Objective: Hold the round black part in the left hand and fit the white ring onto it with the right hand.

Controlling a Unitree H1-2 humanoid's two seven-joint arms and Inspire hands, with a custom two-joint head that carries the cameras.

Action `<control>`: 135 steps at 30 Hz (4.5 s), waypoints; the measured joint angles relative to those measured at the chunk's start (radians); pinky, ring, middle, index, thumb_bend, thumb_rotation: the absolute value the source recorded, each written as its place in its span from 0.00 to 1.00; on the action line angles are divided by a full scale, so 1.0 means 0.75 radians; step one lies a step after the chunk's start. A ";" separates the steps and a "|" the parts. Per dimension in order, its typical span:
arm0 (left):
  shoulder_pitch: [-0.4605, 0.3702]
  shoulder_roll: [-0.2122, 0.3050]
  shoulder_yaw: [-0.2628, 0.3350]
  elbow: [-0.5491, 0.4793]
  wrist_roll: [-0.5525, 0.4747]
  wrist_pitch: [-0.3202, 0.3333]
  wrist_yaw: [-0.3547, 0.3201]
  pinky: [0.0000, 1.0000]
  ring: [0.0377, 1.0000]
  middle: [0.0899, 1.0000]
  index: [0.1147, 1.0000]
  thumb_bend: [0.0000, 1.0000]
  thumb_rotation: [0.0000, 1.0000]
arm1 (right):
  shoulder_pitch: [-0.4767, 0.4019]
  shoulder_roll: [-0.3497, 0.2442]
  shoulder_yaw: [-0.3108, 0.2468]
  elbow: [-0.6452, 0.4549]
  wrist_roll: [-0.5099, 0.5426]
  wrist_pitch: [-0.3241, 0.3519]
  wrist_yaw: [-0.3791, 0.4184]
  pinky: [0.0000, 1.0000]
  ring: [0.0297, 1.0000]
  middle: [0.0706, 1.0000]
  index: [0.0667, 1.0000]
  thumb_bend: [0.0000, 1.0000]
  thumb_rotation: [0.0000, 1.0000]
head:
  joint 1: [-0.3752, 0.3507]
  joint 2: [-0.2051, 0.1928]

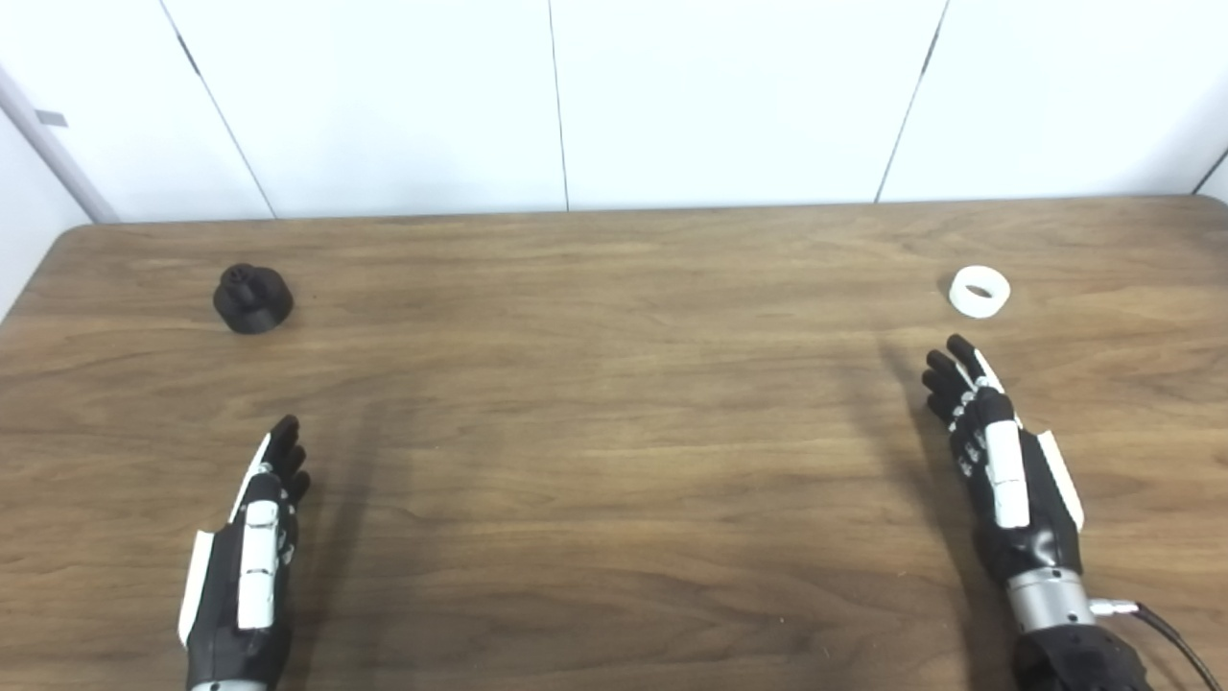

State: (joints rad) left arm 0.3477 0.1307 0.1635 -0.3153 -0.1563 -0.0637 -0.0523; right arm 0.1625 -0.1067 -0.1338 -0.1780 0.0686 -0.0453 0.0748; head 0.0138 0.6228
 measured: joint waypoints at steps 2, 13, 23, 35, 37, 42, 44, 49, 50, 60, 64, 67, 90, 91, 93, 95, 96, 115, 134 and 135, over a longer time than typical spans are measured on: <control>0.000 0.000 0.000 0.000 -0.001 0.000 0.000 1.00 1.00 1.00 0.97 0.41 0.95 | 0.000 0.000 0.000 0.000 -0.001 0.000 0.000 0.93 0.91 0.91 0.93 0.58 1.00 | 0.000 0.000; 0.000 0.000 -0.001 0.000 0.005 -0.001 -0.001 1.00 1.00 0.99 0.96 0.40 0.95 | 0.000 0.000 0.000 0.000 -0.001 0.000 0.000 0.94 0.91 0.91 0.94 0.56 1.00 | 0.045 -0.008; 0.000 -0.009 -0.022 0.001 0.050 -0.008 0.017 1.00 0.99 0.97 0.93 0.39 0.88 | -0.001 -0.010 -0.005 0.015 0.014 -0.032 0.008 0.97 0.93 0.93 0.95 0.58 1.00 | 0.231 -0.090; -0.002 -0.013 -0.069 0.067 0.139 -0.108 0.058 1.00 1.00 0.97 0.93 0.45 0.85 | -0.024 -0.067 -0.015 0.075 0.107 -0.114 0.049 1.00 0.96 0.96 0.98 0.48 1.00 | 0.419 -0.215; -0.005 -0.013 -0.076 0.075 0.167 -0.130 0.063 1.00 0.99 0.97 0.93 0.45 0.85 | -0.032 -0.081 -0.015 0.092 0.110 -0.132 0.057 1.00 0.97 0.97 0.99 0.47 1.00 | 0.438 -0.229; -0.013 -0.015 -0.092 0.086 0.217 -0.146 0.077 1.00 0.99 0.96 0.91 0.46 0.83 | -0.050 -0.096 -0.023 0.117 0.109 -0.142 0.055 1.00 0.96 0.96 0.98 0.50 1.00 | 0.470 -0.262; -0.015 -0.017 -0.095 0.088 0.227 -0.148 0.087 1.00 1.00 0.96 0.91 0.46 0.81 | -0.053 -0.098 -0.024 0.126 0.109 -0.150 0.055 1.00 0.97 0.96 0.98 0.49 1.00 | 0.499 -0.284; -0.019 -0.018 -0.101 0.092 0.231 -0.154 0.105 1.00 0.98 0.95 0.89 0.43 0.80 | -0.072 -0.110 -0.027 0.156 0.108 -0.165 0.056 1.00 0.98 0.97 0.98 0.48 1.00 | 0.515 -0.309; -0.020 -0.018 -0.102 0.094 0.233 -0.159 0.109 1.00 0.98 0.94 0.89 0.43 0.79 | -0.076 -0.113 -0.028 0.160 0.108 -0.168 0.057 1.00 0.98 0.97 0.98 0.47 1.00 | 0.515 -0.309; -0.028 -0.018 -0.107 0.104 0.238 -0.179 0.117 1.00 0.97 0.95 0.90 0.44 0.74 | -0.086 -0.117 -0.030 0.177 0.109 -0.207 0.057 1.00 0.97 0.96 0.99 0.45 1.00 | 0.470 -0.301; -0.027 -0.021 -0.107 0.101 0.231 -0.154 0.117 1.00 1.00 0.95 0.88 0.45 0.63 | -0.086 -0.117 -0.030 0.177 0.104 -0.208 0.055 1.00 0.97 0.96 0.99 0.43 1.00 | 0.460 -0.297; -0.026 -0.023 -0.106 0.086 0.231 -0.107 0.126 1.00 1.00 0.96 0.89 0.51 0.53 | -0.086 -0.117 -0.031 0.177 0.103 -0.208 0.055 1.00 0.97 0.96 0.99 0.40 1.00 | 0.442 -0.286; -0.401 0.172 0.016 -0.042 0.612 0.383 0.157 0.89 0.91 0.91 0.88 0.89 0.19 | -0.087 -0.108 -0.031 0.170 0.058 -0.208 0.047 1.00 0.94 0.94 0.96 0.40 1.00 | 0.409 -0.274; -0.416 0.188 0.016 -0.032 0.624 0.391 0.154 0.91 0.92 0.91 0.87 0.89 0.19 | -0.086 -0.107 -0.031 0.169 0.058 -0.208 0.047 0.99 0.93 0.93 0.96 0.39 1.00 | 0.405 -0.274; -0.443 0.215 0.017 0.007 0.647 0.414 0.151 0.93 0.93 0.91 0.87 0.89 0.19 | -0.086 -0.107 -0.032 0.168 0.057 -0.208 0.047 0.99 0.93 0.93 0.96 0.39 1.00 | 0.403 -0.276; -0.466 0.243 0.019 0.053 0.668 0.432 0.151 0.96 0.94 0.91 0.87 0.89 0.21 | -0.085 -0.107 -0.032 0.169 0.058 -0.209 0.047 0.98 0.93 0.93 0.95 0.39 1.00 | 0.399 -0.278; -0.476 0.255 0.021 0.071 0.678 0.435 0.151 0.96 0.94 0.91 0.87 0.89 0.21 | -0.085 -0.107 -0.033 0.169 0.058 -0.211 0.047 0.98 0.93 0.93 0.95 0.39 1.00 | 0.399 -0.278; -0.717 0.414 -0.020 0.464 0.870 0.440 0.177 1.00 0.95 0.89 0.83 0.92 0.28 | -0.081 -0.105 -0.036 0.166 0.039 -0.215 0.046 0.96 0.90 0.91 0.95 0.41 1.00 | 0.385 -0.274; -1.021 0.464 -0.194 0.862 0.989 0.499 0.211 1.00 0.99 0.93 0.83 0.96 0.36 | -0.070 -0.104 -0.038 0.155 0.087 -0.254 0.057 1.00 0.94 0.94 0.99 0.47 1.00 | 0.368 -0.260; -1.036 0.465 -0.205 0.881 0.992 0.507 0.211 1.00 1.00 0.94 0.83 0.96 0.37 | -0.069 -0.104 -0.038 0.155 0.087 -0.254 0.057 1.00 0.94 0.94 0.99 0.47 1.00 | 0.368 -0.260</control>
State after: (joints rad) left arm -0.4293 0.4796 0.0097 0.3457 0.5878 0.3165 0.1057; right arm 0.1104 -0.1848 -0.1623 -0.0621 0.1338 -0.2359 0.1178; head 0.2899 0.4280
